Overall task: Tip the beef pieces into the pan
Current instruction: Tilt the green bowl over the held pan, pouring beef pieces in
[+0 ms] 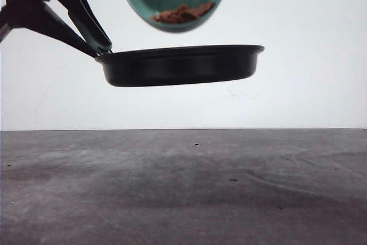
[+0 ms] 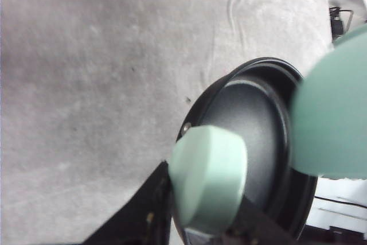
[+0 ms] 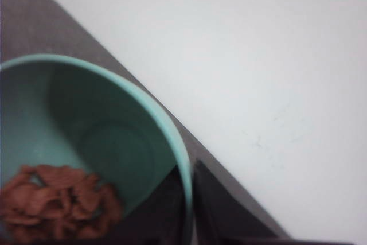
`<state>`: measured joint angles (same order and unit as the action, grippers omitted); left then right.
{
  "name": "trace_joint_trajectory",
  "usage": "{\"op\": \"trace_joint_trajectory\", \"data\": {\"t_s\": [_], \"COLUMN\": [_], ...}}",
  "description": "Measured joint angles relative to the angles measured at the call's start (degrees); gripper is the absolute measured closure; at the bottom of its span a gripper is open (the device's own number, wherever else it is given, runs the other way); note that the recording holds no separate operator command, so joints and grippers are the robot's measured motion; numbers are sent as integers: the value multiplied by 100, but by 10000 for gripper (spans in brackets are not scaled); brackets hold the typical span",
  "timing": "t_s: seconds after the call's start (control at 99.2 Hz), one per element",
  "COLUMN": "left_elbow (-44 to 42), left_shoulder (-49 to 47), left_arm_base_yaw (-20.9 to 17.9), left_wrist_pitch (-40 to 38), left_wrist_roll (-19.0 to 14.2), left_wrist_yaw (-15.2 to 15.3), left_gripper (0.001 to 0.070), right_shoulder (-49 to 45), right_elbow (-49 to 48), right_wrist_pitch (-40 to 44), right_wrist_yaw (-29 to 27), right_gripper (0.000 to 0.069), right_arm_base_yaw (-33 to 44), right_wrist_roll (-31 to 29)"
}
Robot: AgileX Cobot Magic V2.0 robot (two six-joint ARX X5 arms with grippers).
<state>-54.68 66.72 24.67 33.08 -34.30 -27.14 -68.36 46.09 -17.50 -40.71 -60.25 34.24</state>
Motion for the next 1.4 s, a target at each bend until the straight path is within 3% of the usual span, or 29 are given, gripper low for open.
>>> {"op": "trace_joint_trajectory", "data": {"t_s": [0.343,0.575,0.746,0.837,1.18,1.27,1.402], "left_elbow": [-37,-37,-37,-37,-39,-39,-39], "left_shoulder": [0,0,0,0,0,0,0], "left_arm_base_yaw": [0,-4,-46,-68,-129,-131,-131], "left_wrist_pitch": [190,225,225,177,-24,-24,-24], "left_wrist_roll": [131,131,131,129,79,63,63], "left_wrist_yaw": [9,31,81,149,179,195,275], "left_gripper": [658,658,658,658,658,658,658], "right_shoulder": [0,0,2,-9,-66,-66,-42], "right_elbow": [-262,-264,-264,-264,-264,-264,-264], "right_wrist_pitch": [-1617,-1899,-2566,-2496,-2498,-2498,-2262], "right_wrist_yaw": [216,398,380,603,623,573,203], "right_gripper": [680,680,680,680,680,680,679], "right_arm_base_yaw": [-118,-168,-319,-299,13,166,457], "right_wrist_roll": [2186,2693,2750,2765,2730,2358,1082]}}
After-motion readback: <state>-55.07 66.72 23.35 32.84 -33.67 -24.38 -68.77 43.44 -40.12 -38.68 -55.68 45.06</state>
